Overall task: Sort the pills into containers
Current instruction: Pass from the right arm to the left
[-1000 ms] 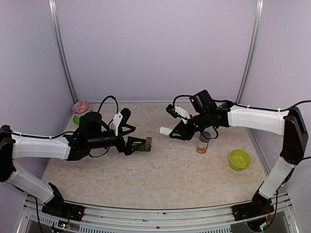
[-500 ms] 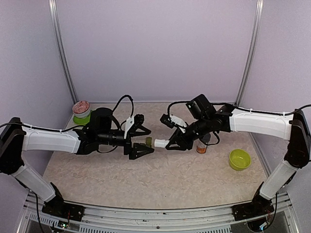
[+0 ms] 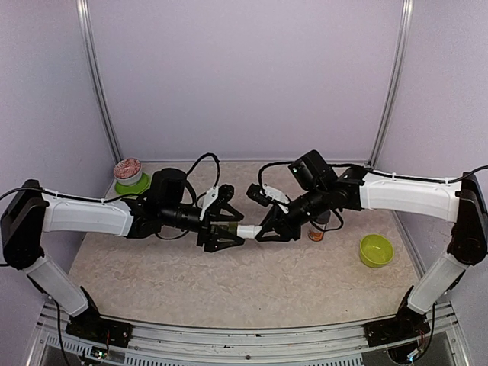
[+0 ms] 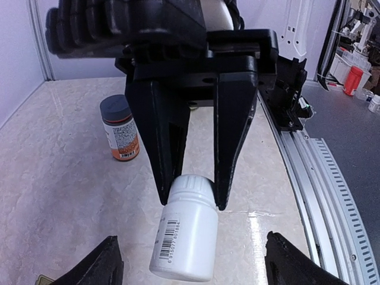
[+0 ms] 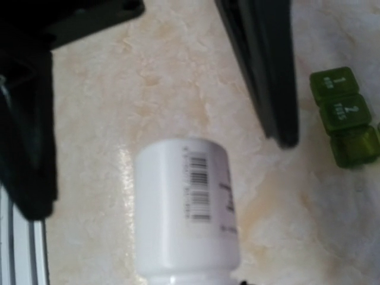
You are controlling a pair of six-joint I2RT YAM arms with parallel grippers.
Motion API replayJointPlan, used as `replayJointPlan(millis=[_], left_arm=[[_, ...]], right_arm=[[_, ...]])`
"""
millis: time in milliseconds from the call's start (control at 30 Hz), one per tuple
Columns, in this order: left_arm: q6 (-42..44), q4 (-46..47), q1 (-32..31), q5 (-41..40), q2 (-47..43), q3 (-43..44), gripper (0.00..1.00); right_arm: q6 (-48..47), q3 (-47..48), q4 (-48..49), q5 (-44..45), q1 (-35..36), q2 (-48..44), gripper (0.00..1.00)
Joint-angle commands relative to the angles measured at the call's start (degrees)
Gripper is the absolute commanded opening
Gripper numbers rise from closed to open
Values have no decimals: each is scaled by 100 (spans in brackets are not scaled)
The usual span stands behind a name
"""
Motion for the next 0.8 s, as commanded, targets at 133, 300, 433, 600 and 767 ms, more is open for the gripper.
replayJointPlan(millis=[133,300,433,600,767], left_arm=[[115,-266,-57,168,130,155,77],[37,-195,-57,199,166,167,59],[-82,-50,-57,259,180,130,57],[-138,67,-66,369,145,110,56],[-148,-21,-66,423,191,152,52]], right_arm=[[-95,-106,117,-232,66,-311,30],[-106,-117,124,-245,60,-297,31],[-109,-107,112,-227,65,-271,31],[-117,-101,106,-237,65,-262,31],[-123,-103,134,-211,61,-265,31]])
